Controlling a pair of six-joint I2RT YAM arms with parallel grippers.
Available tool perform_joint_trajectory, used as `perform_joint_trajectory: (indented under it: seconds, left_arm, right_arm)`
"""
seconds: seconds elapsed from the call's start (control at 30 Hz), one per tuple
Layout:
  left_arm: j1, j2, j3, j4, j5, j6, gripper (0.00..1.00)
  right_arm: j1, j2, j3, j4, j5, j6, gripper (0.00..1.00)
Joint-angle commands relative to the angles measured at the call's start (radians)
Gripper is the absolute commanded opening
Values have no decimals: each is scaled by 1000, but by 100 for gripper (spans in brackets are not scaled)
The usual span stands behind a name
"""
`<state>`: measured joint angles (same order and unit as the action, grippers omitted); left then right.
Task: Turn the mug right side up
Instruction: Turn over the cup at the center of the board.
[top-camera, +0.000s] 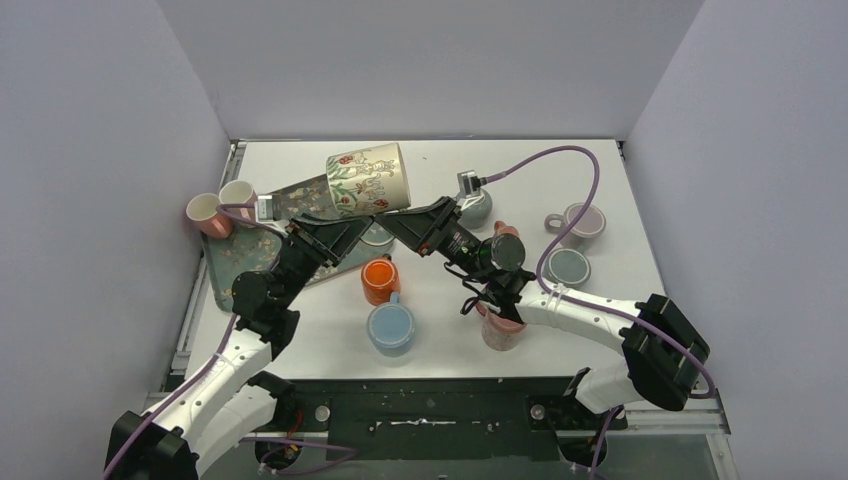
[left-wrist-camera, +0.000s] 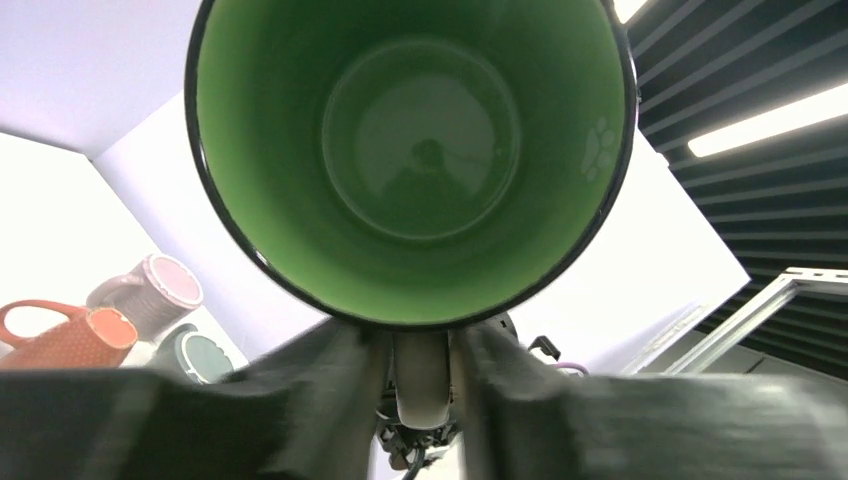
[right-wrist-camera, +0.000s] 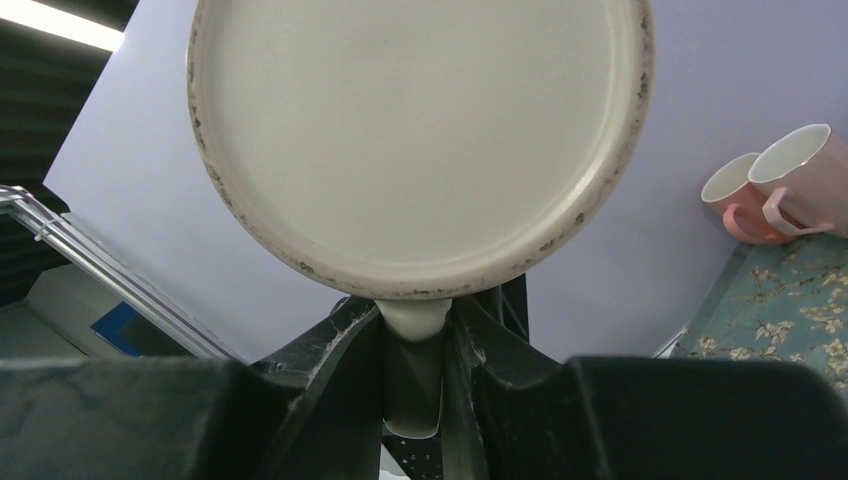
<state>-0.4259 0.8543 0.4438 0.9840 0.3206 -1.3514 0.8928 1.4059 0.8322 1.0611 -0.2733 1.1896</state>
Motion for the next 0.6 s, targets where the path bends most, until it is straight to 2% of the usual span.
perform_joint_trajectory:
  seconds: [0.0, 0.07, 0.1, 0.17, 0.27, 0.37, 0.47, 0.57]
  left_arm:
    - [3, -11, 25, 112, -73, -9, 13]
    - [1, -12, 30, 93, -74, -3, 2]
    - [1, -13, 32, 83, -75, 1, 0]
    - [1, -13, 32, 69, -74, 12, 0]
    - [1, -11, 24, 67, -71, 27, 0]
    - [1, -17, 12, 77, -73, 48, 0]
    - [1, -27, -6, 118, -97, 72, 0]
    - [1, -51, -13, 128, -135, 107, 0]
  right_arm:
    - [23, -15, 17, 201, -27, -19, 0]
    - [23, -15, 17, 175, -33, -27, 0]
    - [24, -14, 19, 161, -38, -33, 0]
    - [23, -11, 18, 140, -41, -42, 2]
    - [21, -15, 2, 125, -37, -46, 13]
    - [6, -36, -26, 94, -24, -49, 31]
    - [-17, -70, -50, 71, -39, -75, 55]
    - [-29, -121, -79, -5, -14, -123, 70]
